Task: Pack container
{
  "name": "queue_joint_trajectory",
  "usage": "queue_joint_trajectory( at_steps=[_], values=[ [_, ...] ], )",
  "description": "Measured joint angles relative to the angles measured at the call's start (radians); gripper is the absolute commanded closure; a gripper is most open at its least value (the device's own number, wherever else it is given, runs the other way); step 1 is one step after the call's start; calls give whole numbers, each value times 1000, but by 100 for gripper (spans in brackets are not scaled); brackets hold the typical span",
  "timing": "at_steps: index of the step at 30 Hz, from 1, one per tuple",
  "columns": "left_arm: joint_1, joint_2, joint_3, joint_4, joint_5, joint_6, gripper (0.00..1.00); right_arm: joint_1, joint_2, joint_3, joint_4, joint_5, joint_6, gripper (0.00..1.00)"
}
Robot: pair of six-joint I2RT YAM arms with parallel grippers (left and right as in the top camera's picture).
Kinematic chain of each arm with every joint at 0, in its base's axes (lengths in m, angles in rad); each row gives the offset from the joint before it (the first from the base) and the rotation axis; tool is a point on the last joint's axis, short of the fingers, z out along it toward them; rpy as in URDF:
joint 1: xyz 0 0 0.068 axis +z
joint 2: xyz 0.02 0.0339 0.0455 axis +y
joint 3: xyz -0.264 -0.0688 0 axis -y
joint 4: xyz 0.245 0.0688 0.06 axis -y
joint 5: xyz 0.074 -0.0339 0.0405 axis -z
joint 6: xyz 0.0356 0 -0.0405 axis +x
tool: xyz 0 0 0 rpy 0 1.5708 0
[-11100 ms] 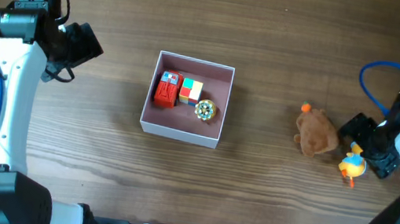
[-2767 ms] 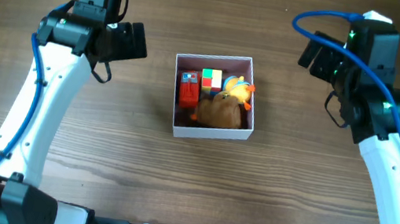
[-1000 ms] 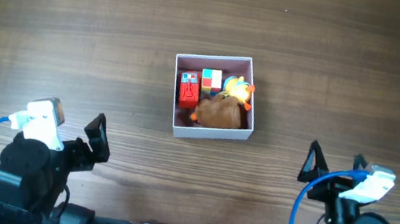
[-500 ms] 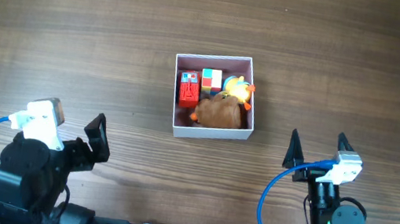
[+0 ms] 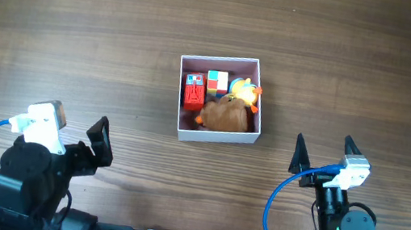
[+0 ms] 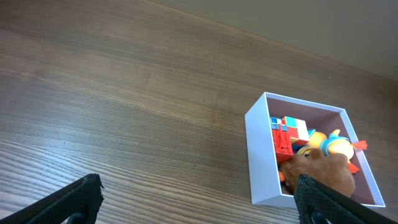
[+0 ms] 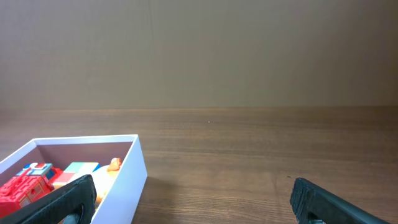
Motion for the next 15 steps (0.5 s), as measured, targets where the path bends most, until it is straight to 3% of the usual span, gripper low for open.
queue_joint_trajectory(
  at_steps=[8,15],
  values=[
    [41,-11,-4,-55,6,1,0,0,0,0,0,0,0,0],
    [177,-288,-222,-40,61,1,0,0,0,0,0,0,0,0]
  ],
)
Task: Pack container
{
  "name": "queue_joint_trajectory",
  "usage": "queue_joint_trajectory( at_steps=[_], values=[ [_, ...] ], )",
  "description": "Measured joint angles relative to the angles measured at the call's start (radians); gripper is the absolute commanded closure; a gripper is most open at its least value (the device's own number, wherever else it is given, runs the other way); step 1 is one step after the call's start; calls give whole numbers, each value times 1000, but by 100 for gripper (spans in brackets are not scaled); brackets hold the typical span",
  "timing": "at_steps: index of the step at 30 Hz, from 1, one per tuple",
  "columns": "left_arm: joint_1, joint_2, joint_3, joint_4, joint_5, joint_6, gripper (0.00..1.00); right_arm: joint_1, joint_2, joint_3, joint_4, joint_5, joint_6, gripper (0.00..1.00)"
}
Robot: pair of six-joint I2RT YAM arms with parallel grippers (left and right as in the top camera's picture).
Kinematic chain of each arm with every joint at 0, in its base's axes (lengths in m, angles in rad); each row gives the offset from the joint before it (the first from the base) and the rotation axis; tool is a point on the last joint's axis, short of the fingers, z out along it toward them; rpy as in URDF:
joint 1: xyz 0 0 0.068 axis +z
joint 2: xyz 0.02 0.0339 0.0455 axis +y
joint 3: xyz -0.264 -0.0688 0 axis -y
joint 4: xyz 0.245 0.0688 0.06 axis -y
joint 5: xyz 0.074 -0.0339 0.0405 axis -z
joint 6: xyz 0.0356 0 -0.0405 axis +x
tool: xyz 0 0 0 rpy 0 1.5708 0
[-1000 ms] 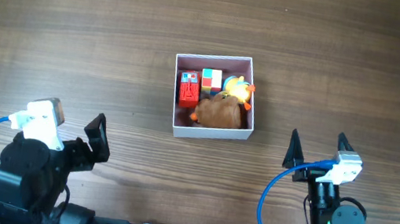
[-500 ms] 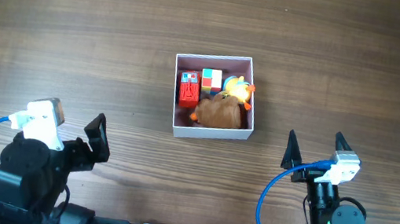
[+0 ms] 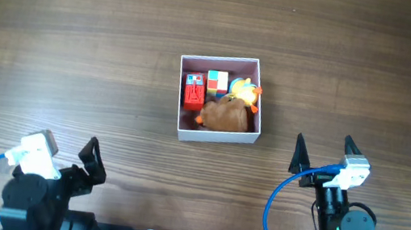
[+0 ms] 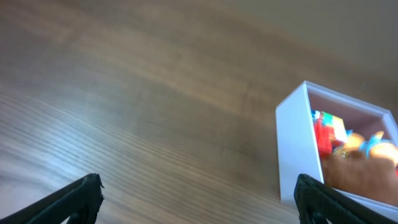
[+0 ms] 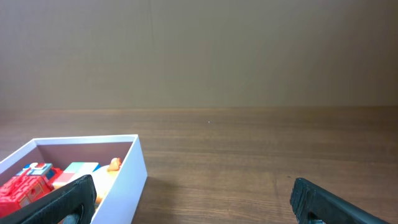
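Observation:
A white open box point(image 3: 214, 135) stands mid-table, holding a red block toy point(image 3: 194, 90), a coloured cube point(image 3: 217, 82), a yellow duck toy point(image 3: 245, 92) and a brown plush point(image 3: 226, 116). The box also shows in the left wrist view point(image 4: 293, 143) and the right wrist view point(image 5: 127, 180). My left gripper point(image 3: 89, 159) is open and empty at the near left edge. My right gripper point(image 3: 322, 153) is open and empty, near right of the box.
Bare wooden table point(image 3: 78, 39) surrounds the box. Both arm bases and blue cables point(image 3: 273, 207) sit along the near edge.
My left arm has pulled back toward the near edge, its gripper still open; its view is blurred with motion. The right arm and the box have not changed.

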Motion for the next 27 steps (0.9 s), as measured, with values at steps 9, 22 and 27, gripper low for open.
queue_joint_trajectory(
  at_steps=[9,22,27],
  values=[
    [28,-143,-388,618,52,8,0,0,0,0,-3,0,0,0],
    [28,-145,-628,937,159,133,0,0,0,0,-3,0,0,0],
    [28,-145,-628,937,166,144,0,0,0,0,-3,0,0,0]
  ],
)
